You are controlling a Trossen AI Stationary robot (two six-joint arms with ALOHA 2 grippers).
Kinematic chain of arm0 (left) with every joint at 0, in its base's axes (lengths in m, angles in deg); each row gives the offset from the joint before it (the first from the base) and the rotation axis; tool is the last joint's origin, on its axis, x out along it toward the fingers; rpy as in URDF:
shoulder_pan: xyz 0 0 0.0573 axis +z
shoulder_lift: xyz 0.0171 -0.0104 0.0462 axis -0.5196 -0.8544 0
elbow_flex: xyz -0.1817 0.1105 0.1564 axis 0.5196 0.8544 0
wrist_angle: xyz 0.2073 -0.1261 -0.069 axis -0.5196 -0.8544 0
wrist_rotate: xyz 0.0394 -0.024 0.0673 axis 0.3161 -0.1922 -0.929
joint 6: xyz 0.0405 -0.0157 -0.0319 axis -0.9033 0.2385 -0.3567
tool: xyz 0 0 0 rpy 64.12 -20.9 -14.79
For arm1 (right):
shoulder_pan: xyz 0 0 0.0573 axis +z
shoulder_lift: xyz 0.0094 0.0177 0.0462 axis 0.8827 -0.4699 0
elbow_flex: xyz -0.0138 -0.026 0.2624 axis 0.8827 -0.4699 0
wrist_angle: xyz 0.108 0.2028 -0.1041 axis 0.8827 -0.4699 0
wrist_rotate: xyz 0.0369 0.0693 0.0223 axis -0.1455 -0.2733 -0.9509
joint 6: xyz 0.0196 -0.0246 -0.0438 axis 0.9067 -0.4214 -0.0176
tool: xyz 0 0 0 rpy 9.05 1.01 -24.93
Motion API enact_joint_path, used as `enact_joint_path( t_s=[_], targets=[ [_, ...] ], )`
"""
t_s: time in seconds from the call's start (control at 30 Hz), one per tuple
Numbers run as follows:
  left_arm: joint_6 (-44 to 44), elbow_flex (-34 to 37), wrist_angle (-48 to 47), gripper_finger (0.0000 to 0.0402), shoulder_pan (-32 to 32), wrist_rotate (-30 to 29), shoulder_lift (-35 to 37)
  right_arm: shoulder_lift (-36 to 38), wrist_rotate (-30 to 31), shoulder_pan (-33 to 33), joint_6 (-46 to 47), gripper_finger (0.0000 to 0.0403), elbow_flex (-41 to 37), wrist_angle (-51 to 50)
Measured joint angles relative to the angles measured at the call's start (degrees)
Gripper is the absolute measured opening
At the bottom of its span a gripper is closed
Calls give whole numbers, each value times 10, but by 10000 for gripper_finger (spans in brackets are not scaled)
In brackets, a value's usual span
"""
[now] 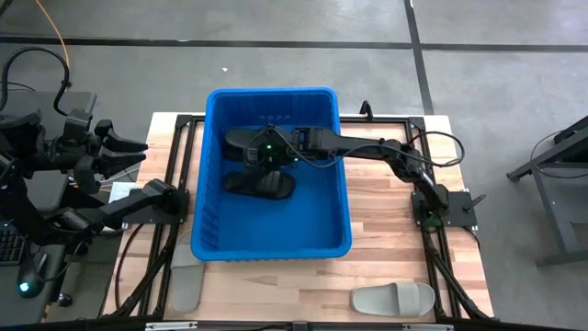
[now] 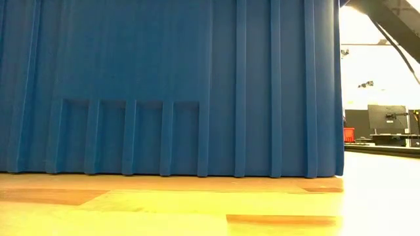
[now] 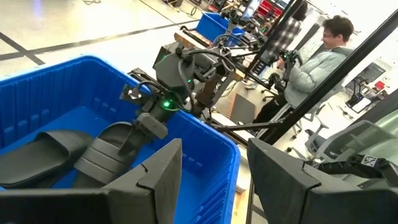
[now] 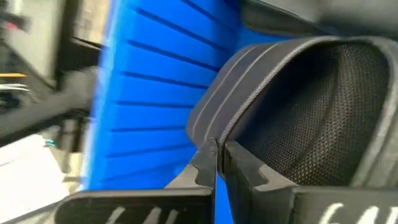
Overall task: Pick and place slides into bin
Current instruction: Put the black slide into the blue container
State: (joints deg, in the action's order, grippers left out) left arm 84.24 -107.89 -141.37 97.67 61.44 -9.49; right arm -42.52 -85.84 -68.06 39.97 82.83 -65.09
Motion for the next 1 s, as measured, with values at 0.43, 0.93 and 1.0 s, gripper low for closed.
enact_joint_path(
  t_s=[0.43,0.93,1.0],
  targets=[
    [-6,0,0,172,0,0,0,-4,20,-4,-1,0,0,-26],
    [-19,0,0,172,0,-1,0,-28,31,3,-1,0,-1,-4],
    [-19,0,0,172,0,0,0,-30,35,6,-3,0,-1,1]
  ],
)
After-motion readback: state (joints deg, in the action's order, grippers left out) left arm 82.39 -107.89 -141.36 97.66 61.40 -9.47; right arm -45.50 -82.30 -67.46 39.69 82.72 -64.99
